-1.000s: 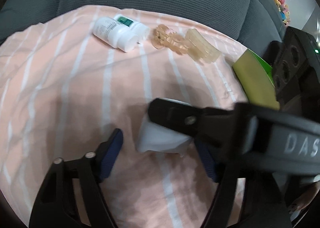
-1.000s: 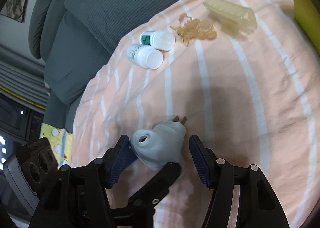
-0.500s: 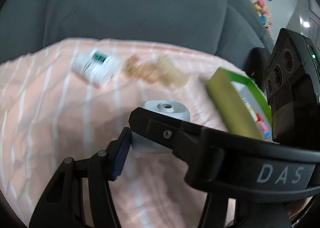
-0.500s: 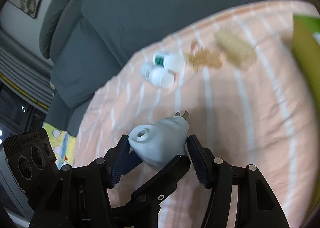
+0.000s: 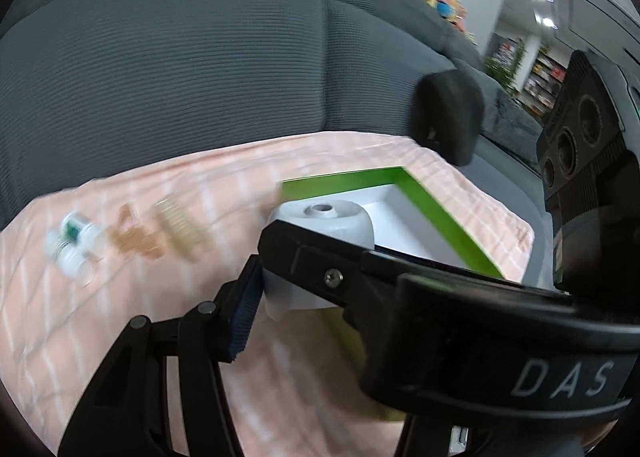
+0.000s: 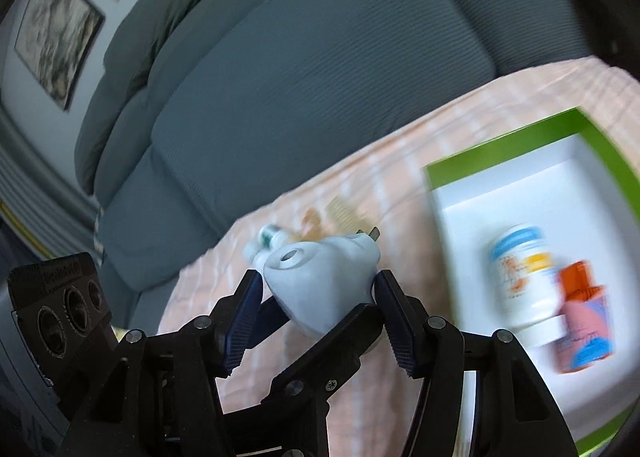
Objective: Organize rigid objects
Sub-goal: 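Place the inhaler piece into the white box and open the right gripper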
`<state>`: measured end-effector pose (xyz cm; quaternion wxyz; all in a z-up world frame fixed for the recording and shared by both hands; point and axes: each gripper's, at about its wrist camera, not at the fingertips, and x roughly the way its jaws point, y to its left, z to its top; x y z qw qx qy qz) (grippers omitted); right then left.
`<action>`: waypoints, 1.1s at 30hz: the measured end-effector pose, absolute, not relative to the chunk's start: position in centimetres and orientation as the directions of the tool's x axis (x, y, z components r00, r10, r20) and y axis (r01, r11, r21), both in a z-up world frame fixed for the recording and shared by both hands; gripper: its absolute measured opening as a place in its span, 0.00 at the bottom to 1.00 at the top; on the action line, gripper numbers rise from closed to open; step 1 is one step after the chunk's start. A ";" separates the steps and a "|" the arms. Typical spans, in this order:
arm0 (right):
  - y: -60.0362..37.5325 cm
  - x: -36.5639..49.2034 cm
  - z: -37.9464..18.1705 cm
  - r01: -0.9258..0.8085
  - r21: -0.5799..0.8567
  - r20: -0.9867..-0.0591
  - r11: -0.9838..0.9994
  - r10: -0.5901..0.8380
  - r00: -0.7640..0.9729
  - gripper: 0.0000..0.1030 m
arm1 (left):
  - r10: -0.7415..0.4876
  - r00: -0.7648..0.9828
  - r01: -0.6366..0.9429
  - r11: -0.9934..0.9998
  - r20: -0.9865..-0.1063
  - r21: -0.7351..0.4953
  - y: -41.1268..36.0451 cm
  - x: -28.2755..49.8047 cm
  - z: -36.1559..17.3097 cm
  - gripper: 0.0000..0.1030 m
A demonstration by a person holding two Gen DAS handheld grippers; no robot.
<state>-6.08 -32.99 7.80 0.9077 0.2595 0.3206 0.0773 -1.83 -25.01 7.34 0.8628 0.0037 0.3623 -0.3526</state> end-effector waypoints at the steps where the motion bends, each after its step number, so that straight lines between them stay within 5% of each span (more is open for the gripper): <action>1: -33.9 -6.6 7.9 0.039 0.523 -0.535 0.851 0.293 0.792 0.60 | -0.613 0.476 0.627 0.739 -0.630 -0.246 -26.1 -2.0 7.3 0.52; 16: -42.9 -9.7 5.2 0.222 0.572 -0.550 0.790 0.169 0.818 0.60 | -0.671 0.331 0.725 0.631 -0.664 -0.276 -34.5 -2.1 4.4 0.52; 33: -44.8 -10.2 3.6 0.344 0.550 -0.608 0.761 0.082 0.789 0.64 | -0.652 0.292 0.674 0.659 -0.699 -0.333 -34.5 -2.6 2.8 0.54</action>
